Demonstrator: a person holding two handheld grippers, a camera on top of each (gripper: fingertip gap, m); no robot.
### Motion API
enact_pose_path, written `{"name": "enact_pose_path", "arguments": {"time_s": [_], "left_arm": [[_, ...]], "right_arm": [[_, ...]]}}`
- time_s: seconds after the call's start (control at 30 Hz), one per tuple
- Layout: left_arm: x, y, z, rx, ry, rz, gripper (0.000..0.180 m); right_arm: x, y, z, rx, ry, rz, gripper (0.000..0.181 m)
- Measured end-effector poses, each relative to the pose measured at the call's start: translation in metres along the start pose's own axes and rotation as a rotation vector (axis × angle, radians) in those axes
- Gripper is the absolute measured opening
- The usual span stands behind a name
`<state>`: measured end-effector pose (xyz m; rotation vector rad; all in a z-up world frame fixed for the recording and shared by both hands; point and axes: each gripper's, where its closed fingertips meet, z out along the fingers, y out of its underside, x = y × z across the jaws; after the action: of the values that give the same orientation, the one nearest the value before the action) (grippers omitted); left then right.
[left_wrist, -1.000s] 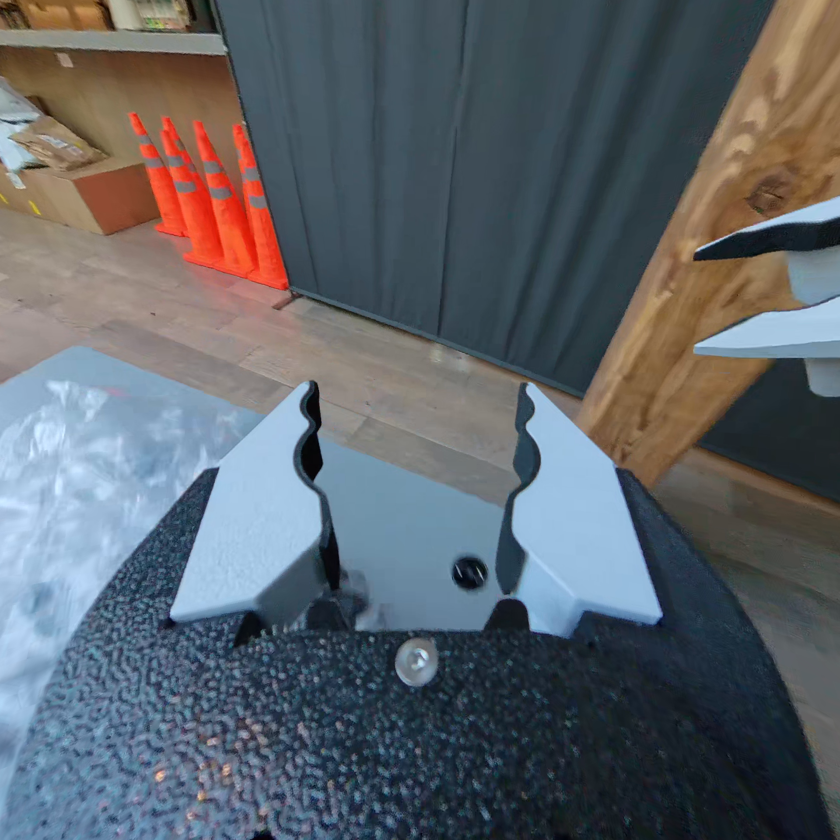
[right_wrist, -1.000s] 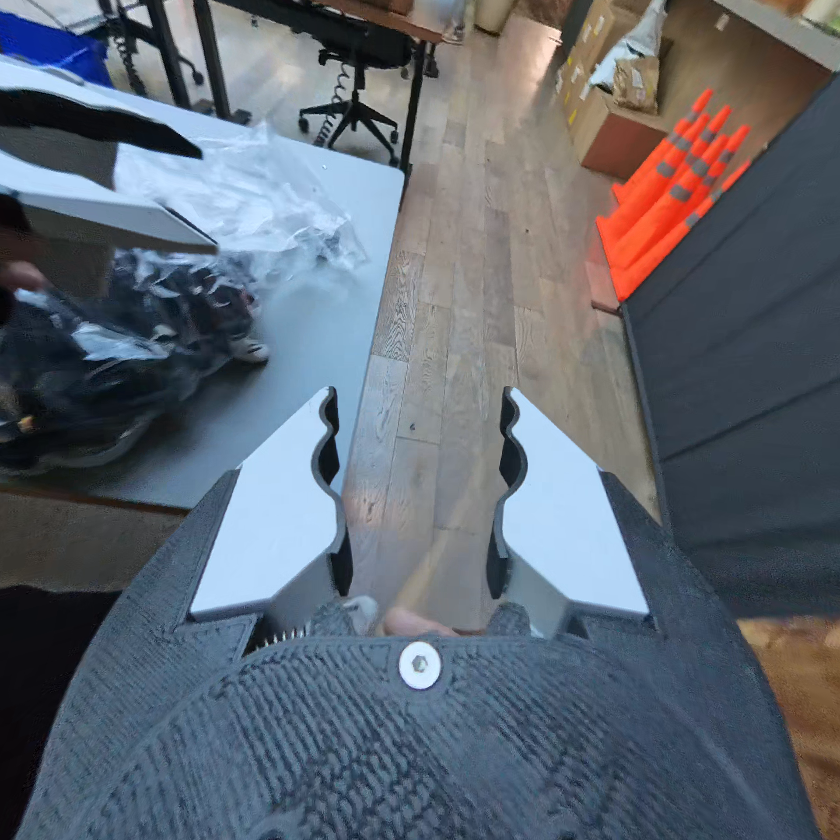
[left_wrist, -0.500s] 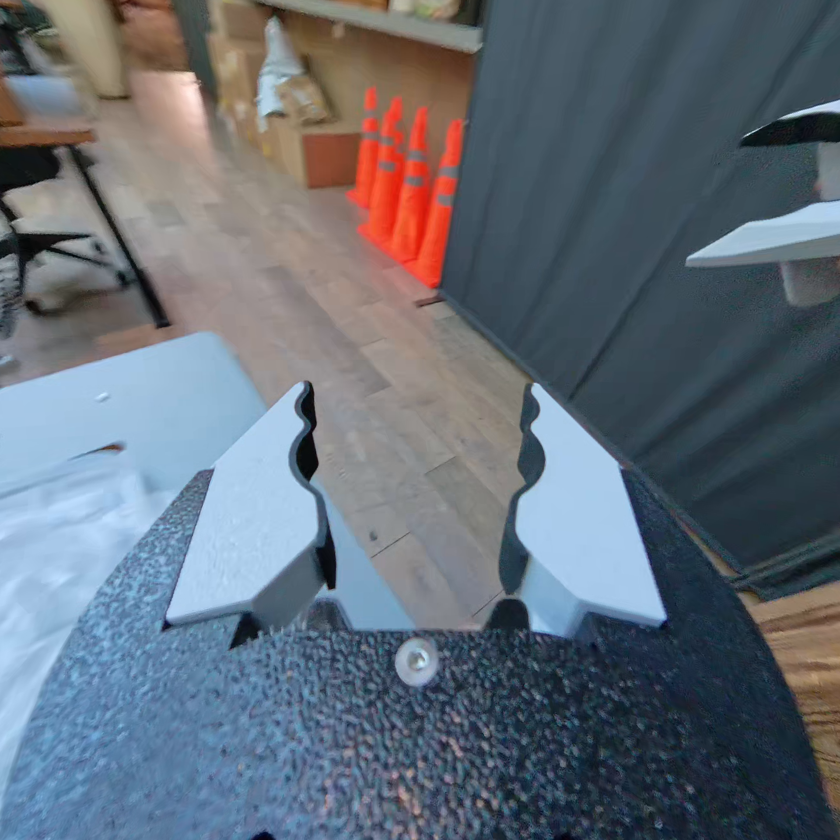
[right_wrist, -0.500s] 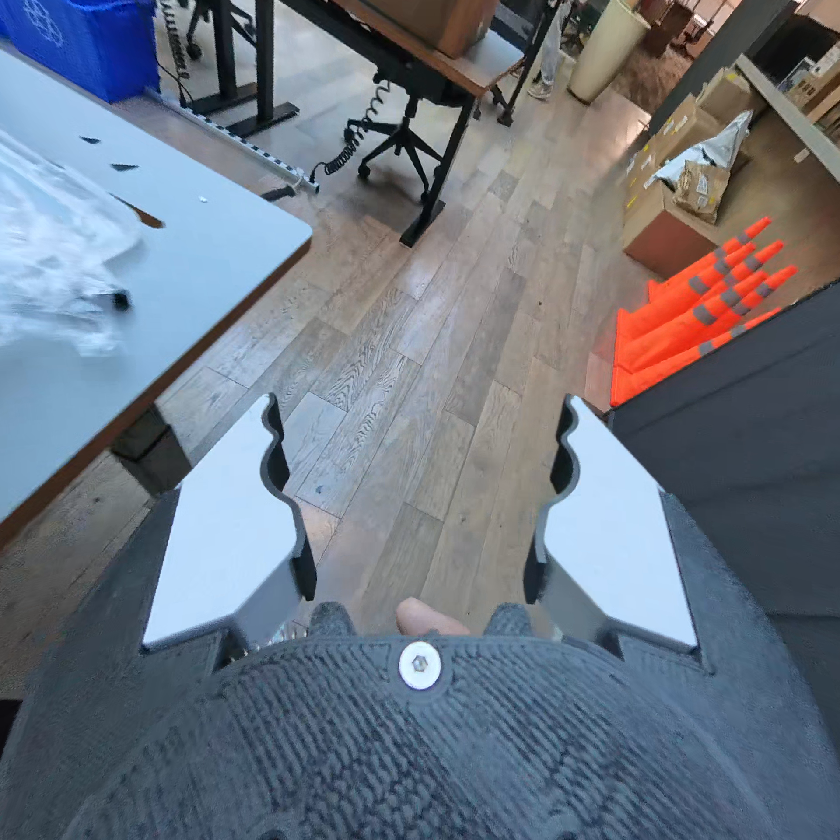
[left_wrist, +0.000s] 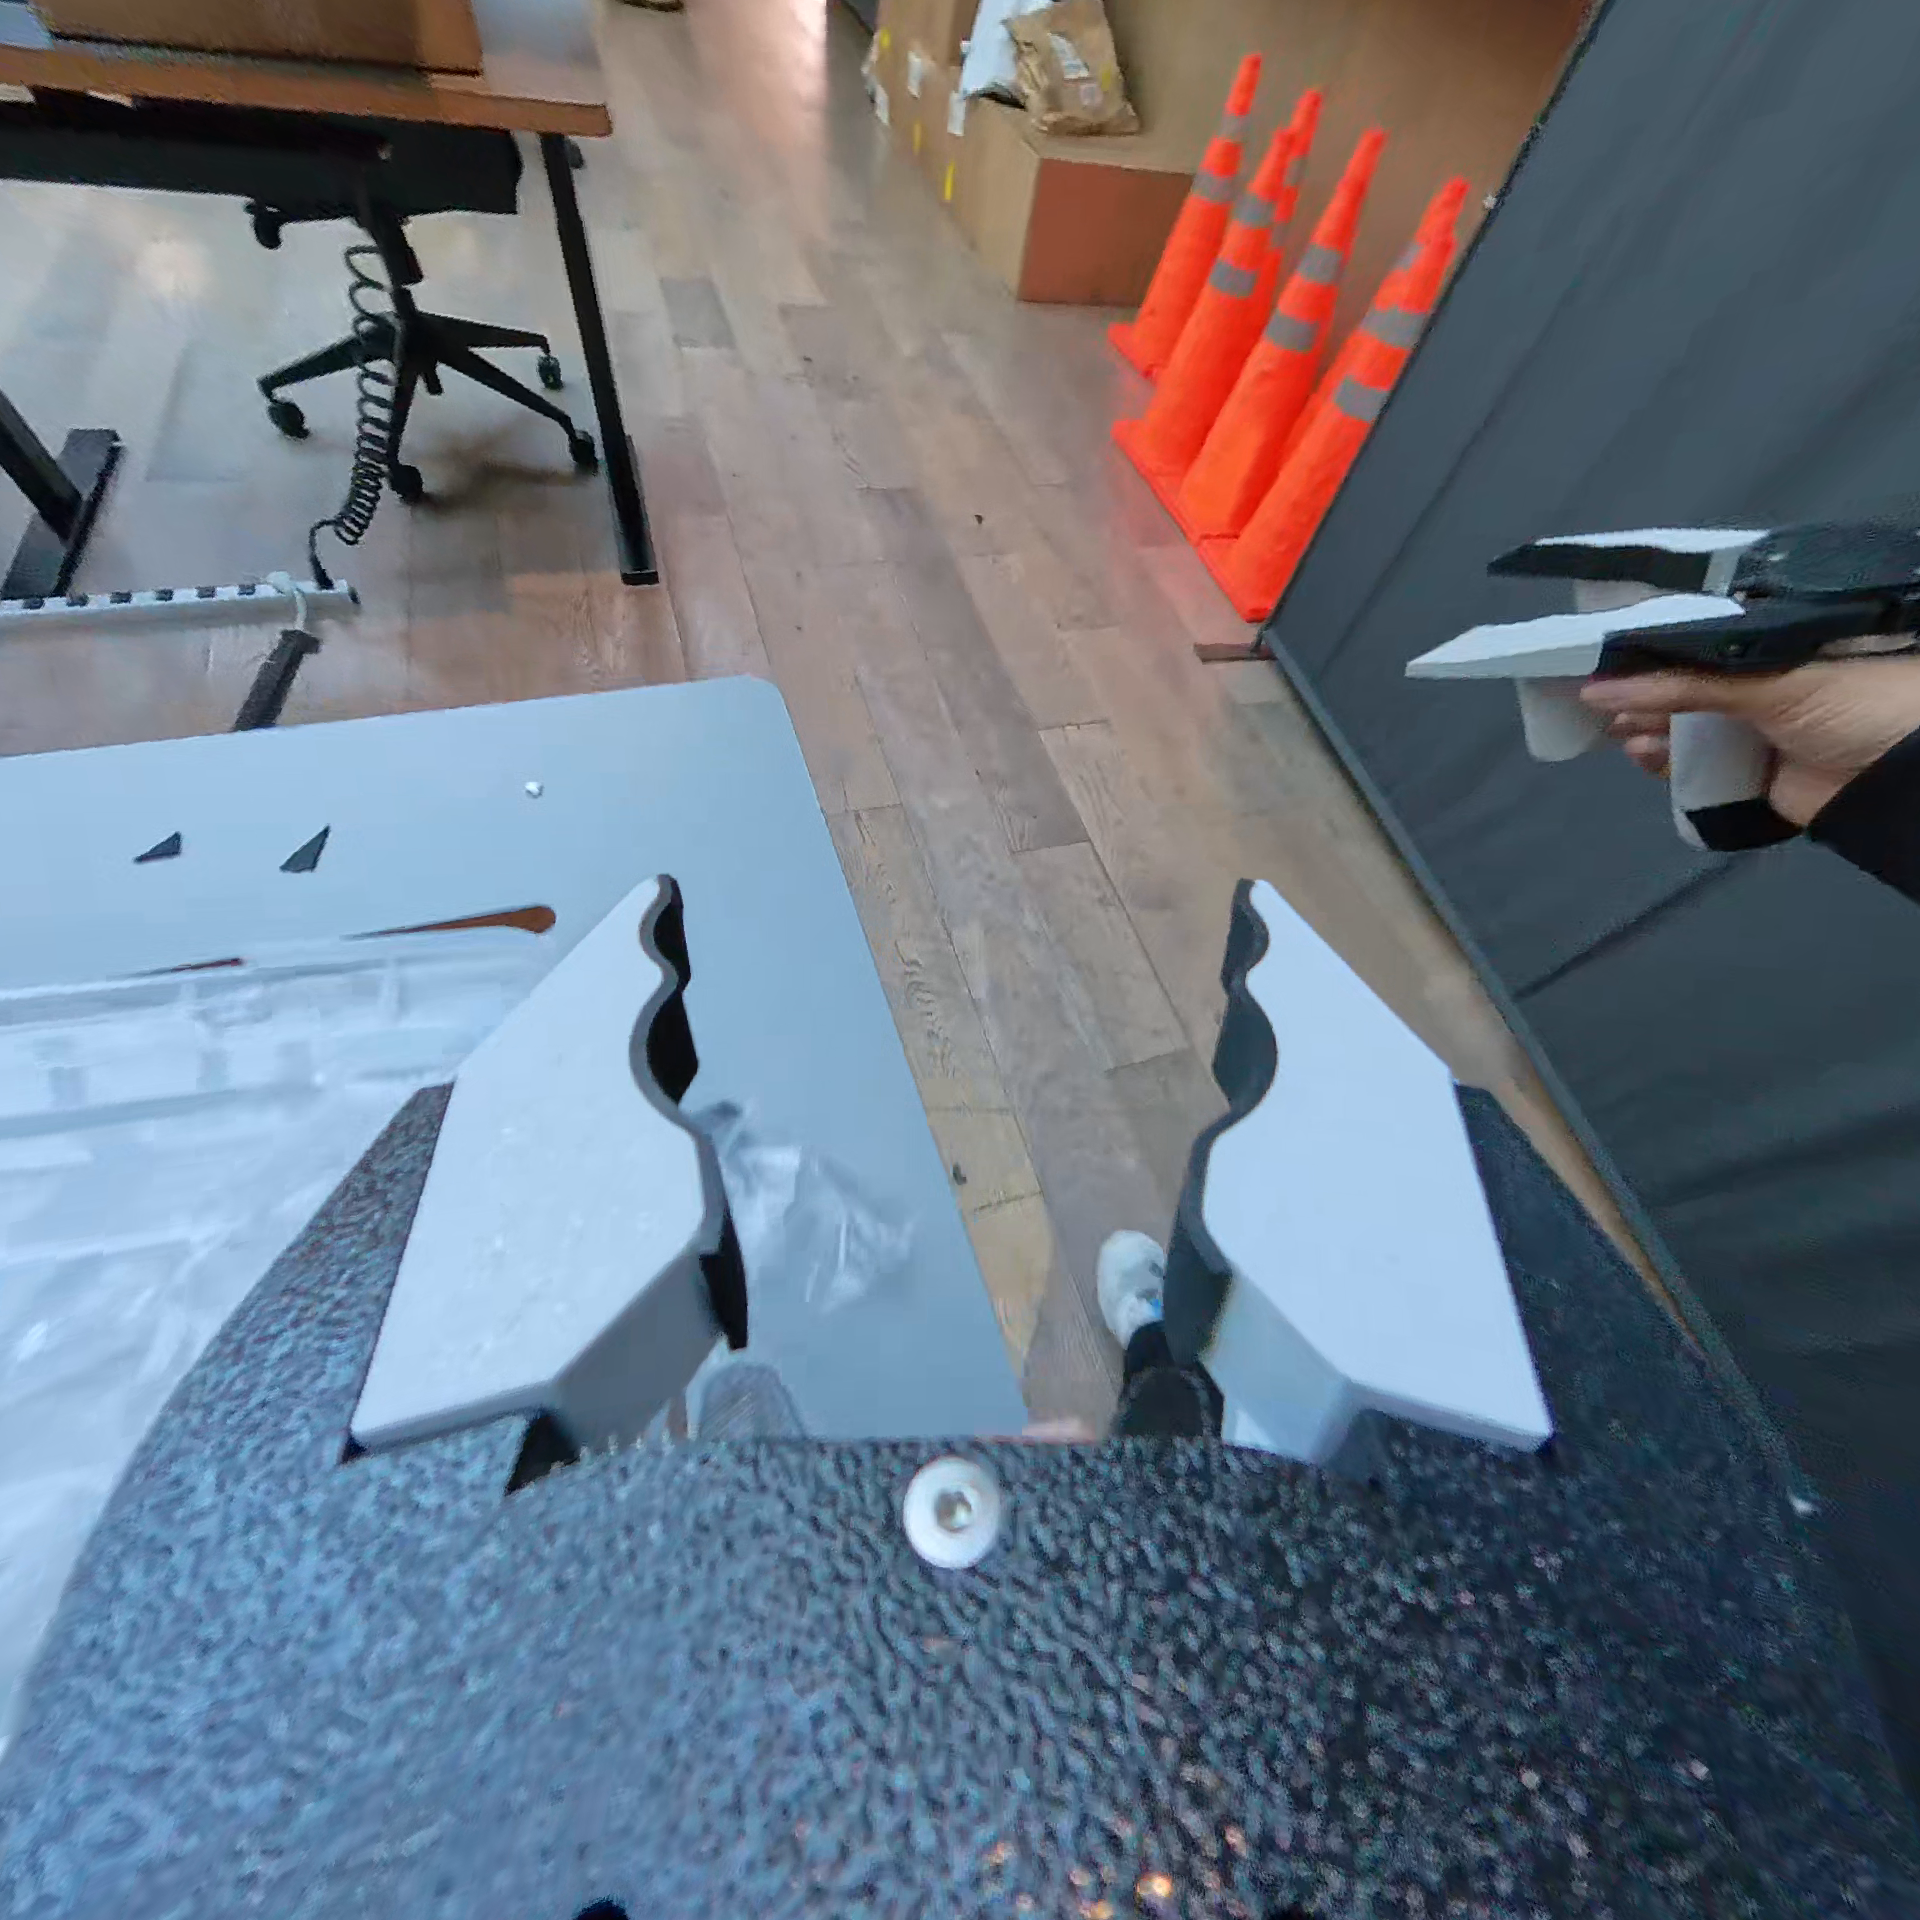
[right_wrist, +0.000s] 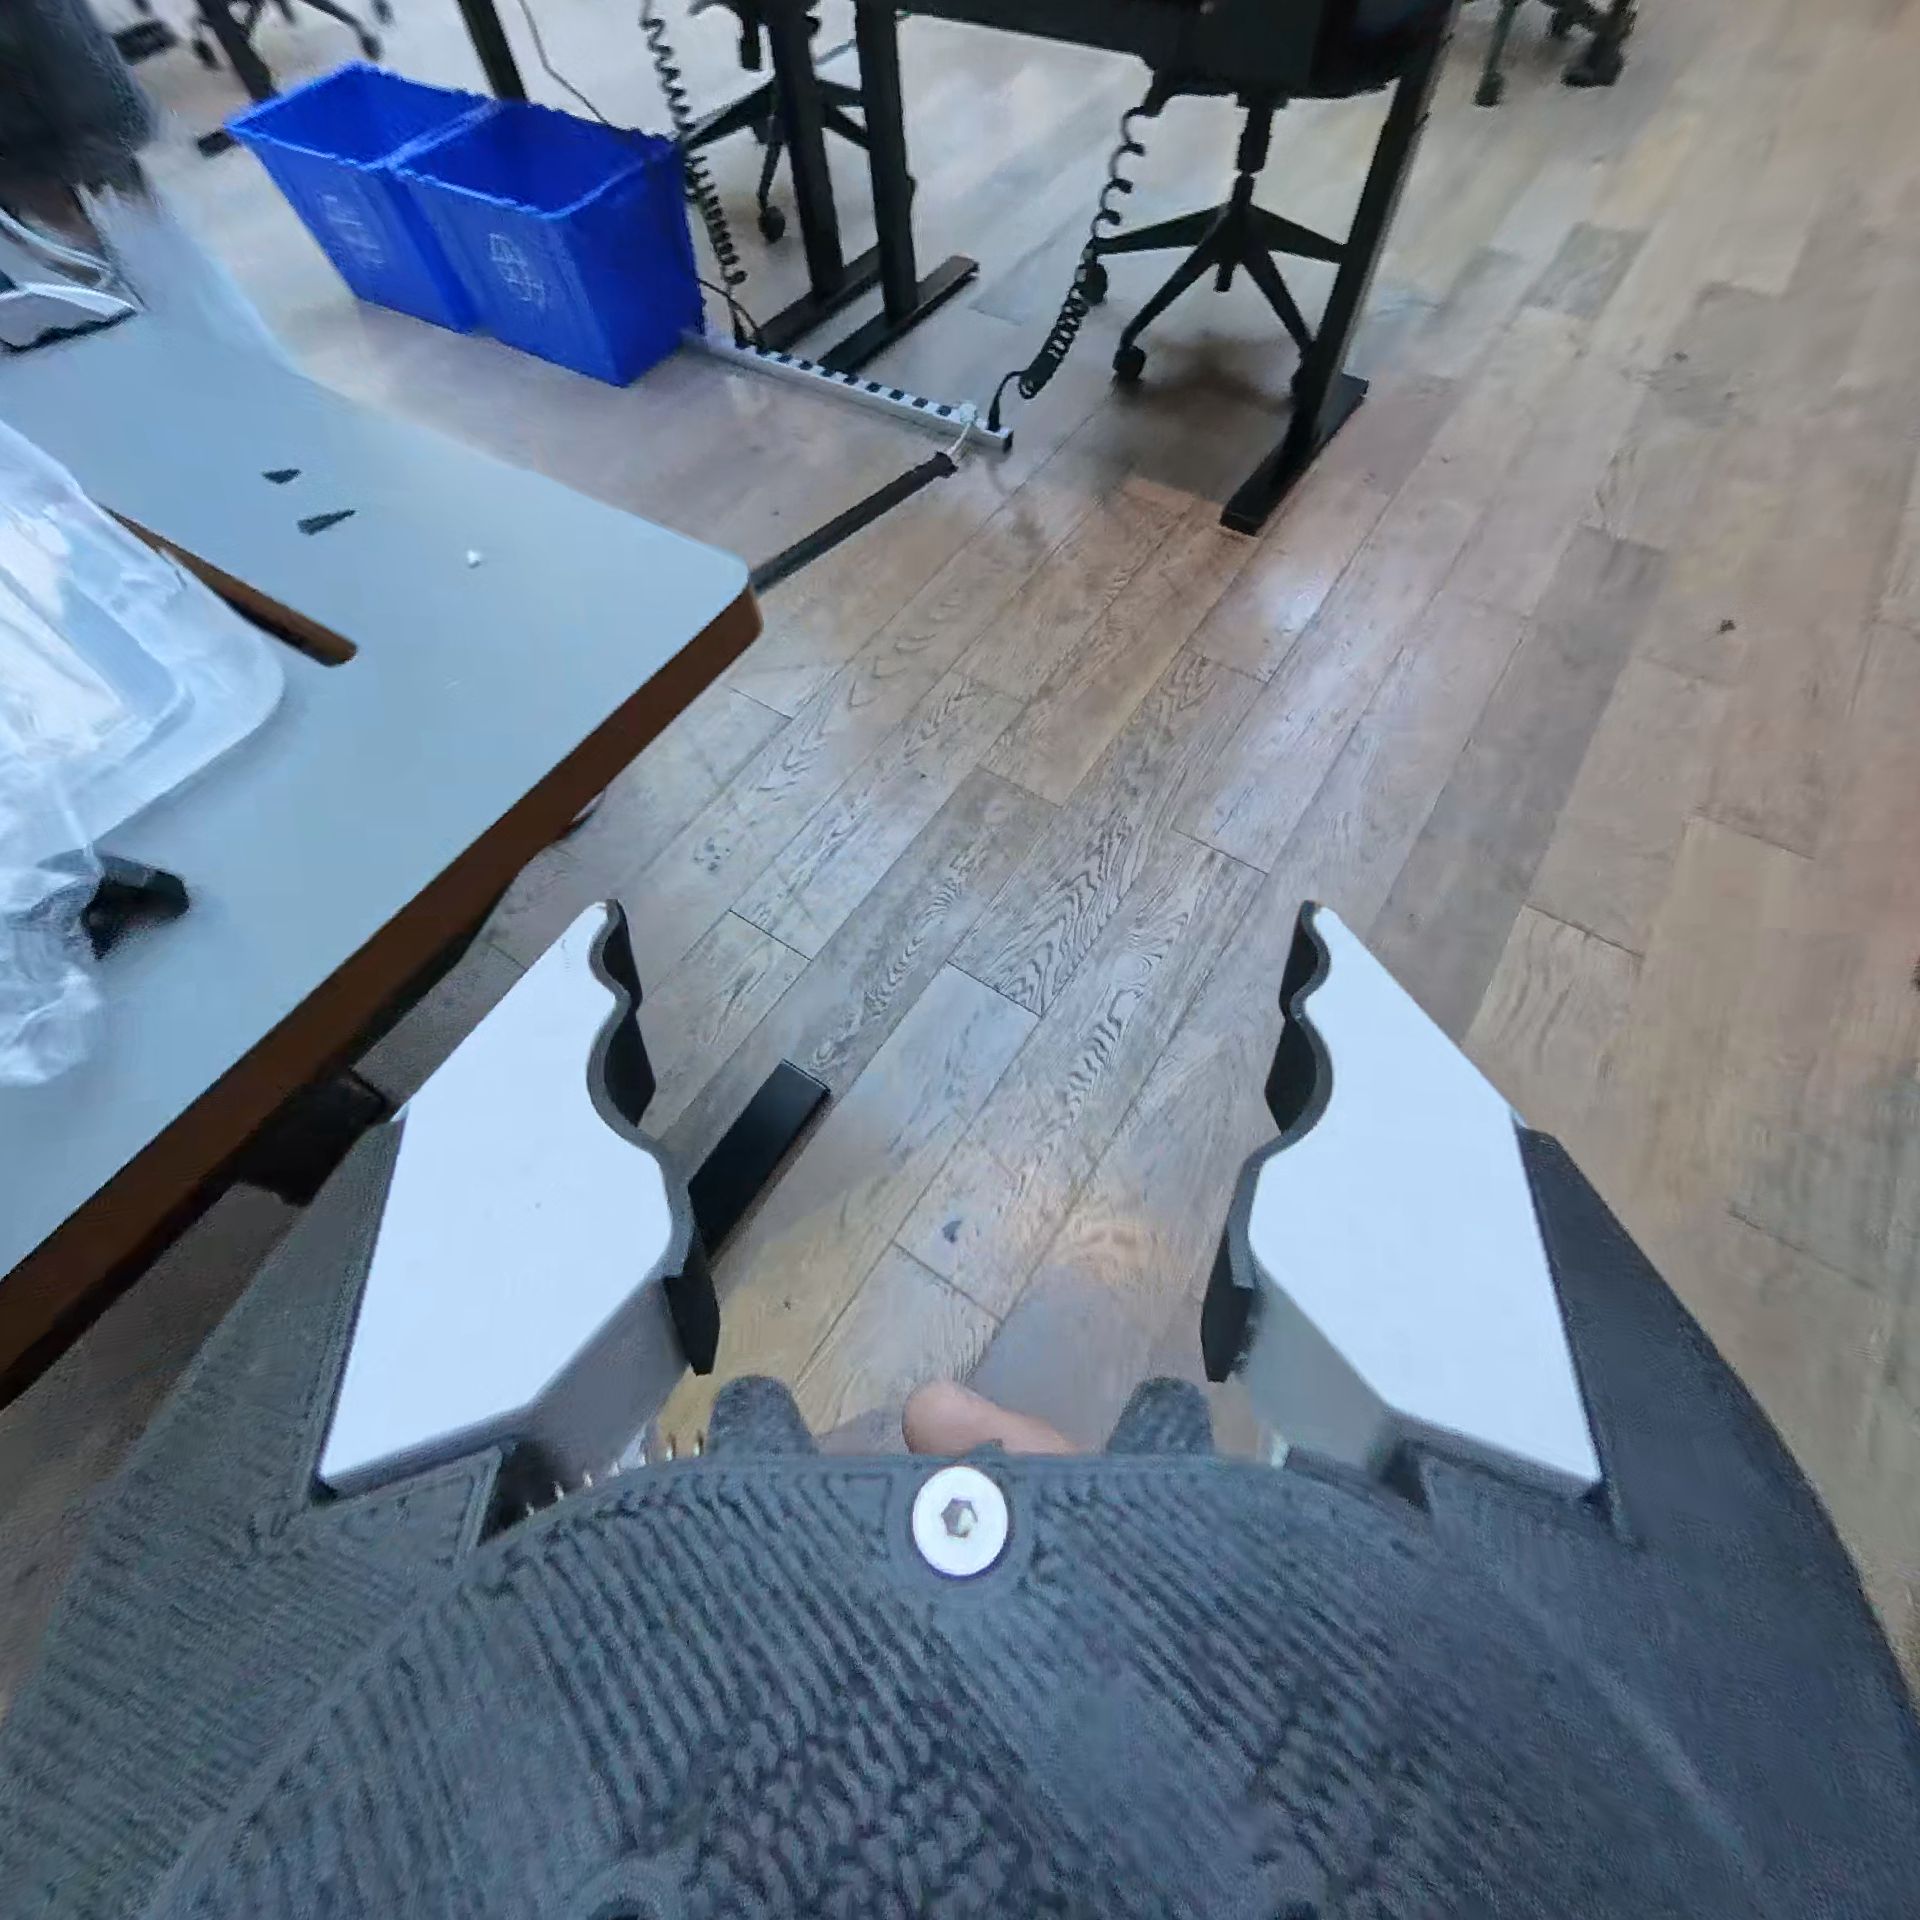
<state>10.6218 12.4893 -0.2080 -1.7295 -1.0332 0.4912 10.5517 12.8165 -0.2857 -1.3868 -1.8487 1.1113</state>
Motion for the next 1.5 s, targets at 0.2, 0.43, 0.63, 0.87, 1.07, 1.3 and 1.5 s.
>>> {"name": "enact_pose_path", "arguments": {"time_s": [0.2,0.43,0.63,0.87,1.07,1.3,1.5], "left_arm": [[0.011,-0.065,0.109,0.077,-0.129,-0.010,0.096],[0.025,-0.156,0.274,0.122,-0.084,-0.047,0.092],[0.014,-0.216,0.424,0.110,-0.035,-0.021,0.091],[-0.033,-0.309,0.643,0.113,0.053,0.083,0.088],[-0.048,-0.441,0.825,0.136,0.214,0.089,0.087],[-0.050,-0.540,0.994,0.121,0.327,0.102,0.079],[-0.068,-0.586,1.151,0.082,0.331,0.139,0.072]], "right_arm": [[0.056,-0.076,0.069,0.071,-0.169,-0.043,0.116],[0.141,-0.169,0.108,0.116,-0.214,-0.174,0.102],[0.229,-0.220,0.172,0.154,-0.218,-0.210,0.095],[0.401,-0.304,0.296,0.138,-0.079,-0.290,0.097],[0.554,-0.355,0.377,0.085,0.056,-0.140,0.099],[0.689,-0.365,0.464,0.049,0.151,0.025,0.095],[0.820,-0.397,0.589,0.033,0.104,0.044,0.086]]}}
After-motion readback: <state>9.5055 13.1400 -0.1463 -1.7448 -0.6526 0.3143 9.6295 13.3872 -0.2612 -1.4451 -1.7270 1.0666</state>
